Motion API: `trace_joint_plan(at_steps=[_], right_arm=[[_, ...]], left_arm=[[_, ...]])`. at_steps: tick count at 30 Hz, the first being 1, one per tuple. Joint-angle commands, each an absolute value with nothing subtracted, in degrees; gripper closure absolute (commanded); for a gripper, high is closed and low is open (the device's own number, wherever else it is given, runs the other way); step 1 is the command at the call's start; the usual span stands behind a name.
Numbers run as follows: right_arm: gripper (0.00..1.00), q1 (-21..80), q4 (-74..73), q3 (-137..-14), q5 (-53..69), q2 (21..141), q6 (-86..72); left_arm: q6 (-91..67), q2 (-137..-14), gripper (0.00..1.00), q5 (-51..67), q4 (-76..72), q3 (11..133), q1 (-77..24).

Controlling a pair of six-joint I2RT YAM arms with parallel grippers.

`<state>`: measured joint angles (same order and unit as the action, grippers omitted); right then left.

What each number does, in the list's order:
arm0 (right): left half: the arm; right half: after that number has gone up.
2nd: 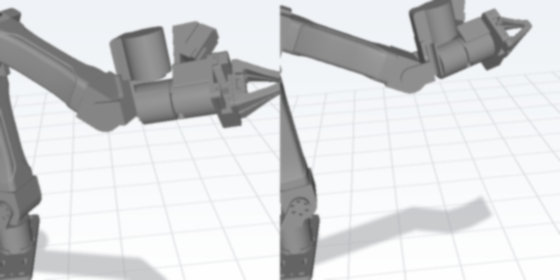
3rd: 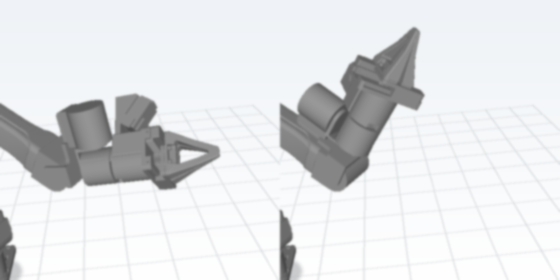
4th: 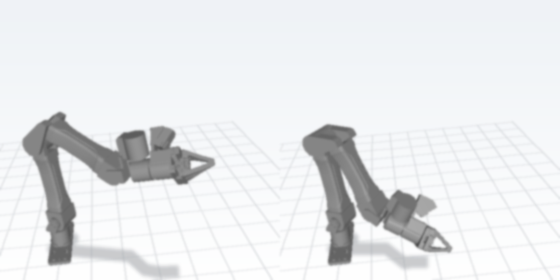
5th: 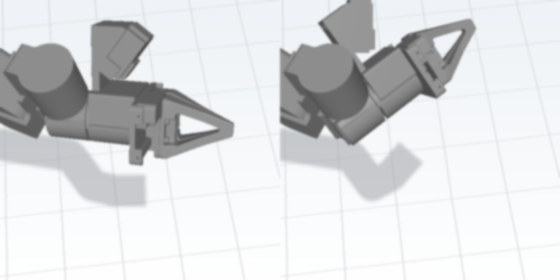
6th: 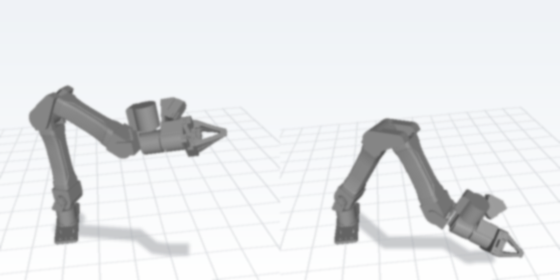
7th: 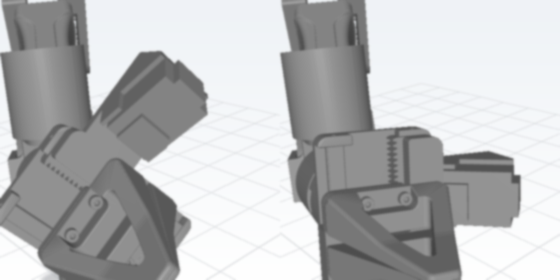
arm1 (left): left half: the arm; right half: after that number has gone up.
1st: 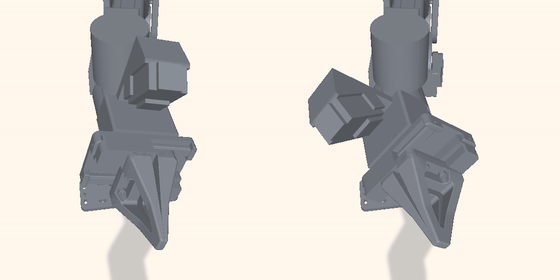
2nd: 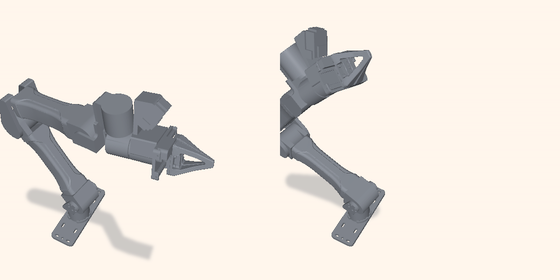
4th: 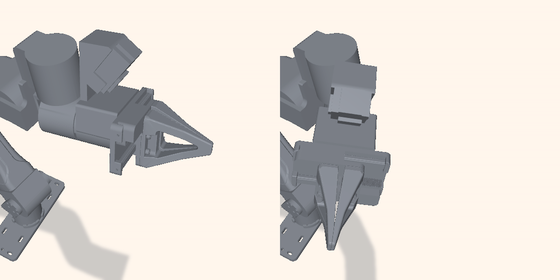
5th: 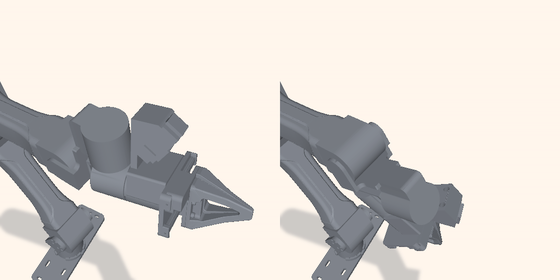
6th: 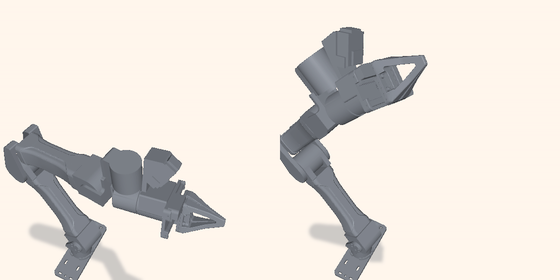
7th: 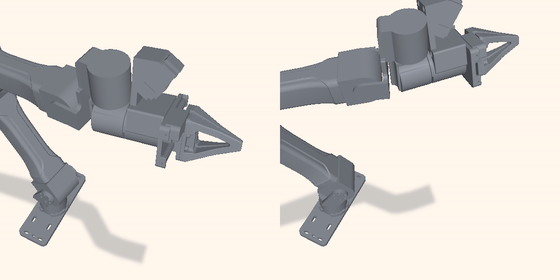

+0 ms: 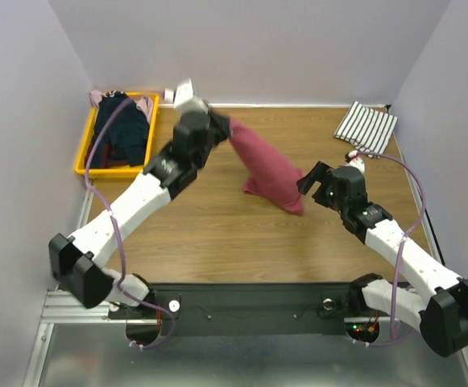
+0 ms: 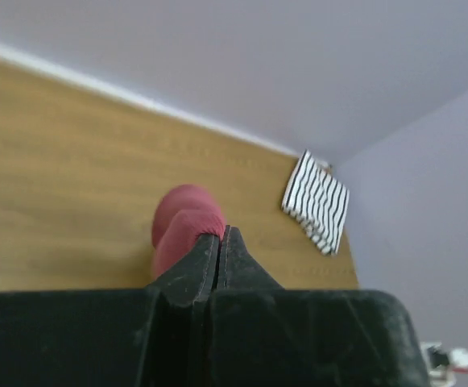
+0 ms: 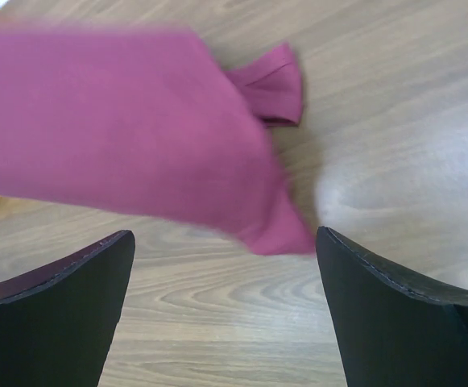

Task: Fold and stack the tank tops
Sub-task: Move the tank top to the center of the board, then flatten the tank top out

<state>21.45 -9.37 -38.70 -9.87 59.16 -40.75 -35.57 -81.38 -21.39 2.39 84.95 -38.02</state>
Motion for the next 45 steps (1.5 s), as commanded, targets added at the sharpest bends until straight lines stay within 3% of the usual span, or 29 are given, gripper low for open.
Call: trace_joint_plan(at_steps=[1, 4, 8, 15, 25, 30, 39, 45], right_arm=[[0.0, 21.7, -8.3, -35.7, -13.6, 57.0, -43.9], [0.0, 21.7, -8.5, -34.0, -12.7, 58.8, -43.8], [0.01, 21.7, -8.5, -36.8, -10.2, 66.0, -40.5], [0.12, 22.1, -9.1, -54.8, -5.4, 82.0, -30.3], [0.23, 29.3, -13.2, -75.8, -2.7, 102.1, -20.3], [0.27, 37.5, -19.8, -87.0, -13.6, 110.7, -17.2], [0.35, 37.9, -21.8, -98.8, -37.6, 123.1, -17.4], [0.35, 35.1, -21.8, -105.8, -35.7, 128.7, -16.2]], left_arm=[[-51.7, -71.6, 1.0, -21.0, -7.5, 58.0, -41.8], [-56.4, -69.0, 1.0, -17.2, -9.7, 44.4, -45.0], [-61.1, -69.7, 1.0, -13.7, -10.2, 35.5, -53.9], [-74.6, -64.6, 1.0, -14.4, -10.5, 22.2, -58.4], [-74.9, -57.7, 1.0, -17.6, -3.3, 22.4, -58.2], [-75.8, -57.0, 1.0, -16.9, -5.0, 20.7, -58.0], [-75.5, -56.6, 1.0, -16.0, -6.2, 20.2, -57.8], [-75.1, -56.7, 1.0, -15.6, -6.7, 20.2, -57.8]])
